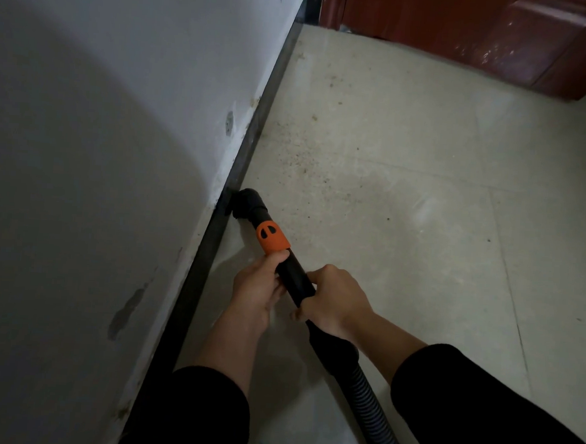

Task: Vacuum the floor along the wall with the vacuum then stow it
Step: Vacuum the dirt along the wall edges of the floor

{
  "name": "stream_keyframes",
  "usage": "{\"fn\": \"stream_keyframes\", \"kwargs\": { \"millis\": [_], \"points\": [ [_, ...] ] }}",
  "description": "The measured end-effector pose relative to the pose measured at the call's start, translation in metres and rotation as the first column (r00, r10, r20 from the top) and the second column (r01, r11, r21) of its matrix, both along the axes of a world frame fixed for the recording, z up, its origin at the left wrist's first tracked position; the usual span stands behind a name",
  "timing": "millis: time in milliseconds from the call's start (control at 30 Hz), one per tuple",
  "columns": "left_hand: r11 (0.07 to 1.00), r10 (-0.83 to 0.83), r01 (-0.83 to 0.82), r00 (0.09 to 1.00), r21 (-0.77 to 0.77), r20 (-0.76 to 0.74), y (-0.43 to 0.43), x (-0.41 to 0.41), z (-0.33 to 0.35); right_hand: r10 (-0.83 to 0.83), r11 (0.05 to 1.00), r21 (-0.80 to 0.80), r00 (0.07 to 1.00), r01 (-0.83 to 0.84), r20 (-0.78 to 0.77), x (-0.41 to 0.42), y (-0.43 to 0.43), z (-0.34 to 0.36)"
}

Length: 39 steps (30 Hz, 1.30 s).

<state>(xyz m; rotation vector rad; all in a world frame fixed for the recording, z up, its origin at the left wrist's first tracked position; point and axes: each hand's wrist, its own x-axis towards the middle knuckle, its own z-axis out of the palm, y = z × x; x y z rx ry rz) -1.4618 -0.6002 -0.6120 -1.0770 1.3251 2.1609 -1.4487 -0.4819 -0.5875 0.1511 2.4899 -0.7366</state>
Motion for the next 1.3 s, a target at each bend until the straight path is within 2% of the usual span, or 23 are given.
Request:
{"fn": "stream_keyframes", "kwargs": {
  "millis": [233, 933, 1300],
  "points": [
    [1.0, -0.018, 0.018, 1.0, 0.0, -0.006, 0.0, 0.009, -0.001, 0.007, 1.0, 0.026, 0.999, -0.007, -0.036, 0.014, 0.001, -0.001],
    [0.993, -0.116, 0.116, 0.993, -0.011, -0.005, 0.042, 0.05, 0.01, -0.018, 0.998, 0.057, 1.0, 0.016, 0.025, 0.061, 0.053, 0.019],
    [0.99, -0.139, 0.139, 0.99, 0.014, -0.003, 0.082, 0.062, 0.021, -0.095, 0.993, 0.078, 0.995, 0.092, 0.026, 0.077, 0.091, 0.026]
  ]
}}
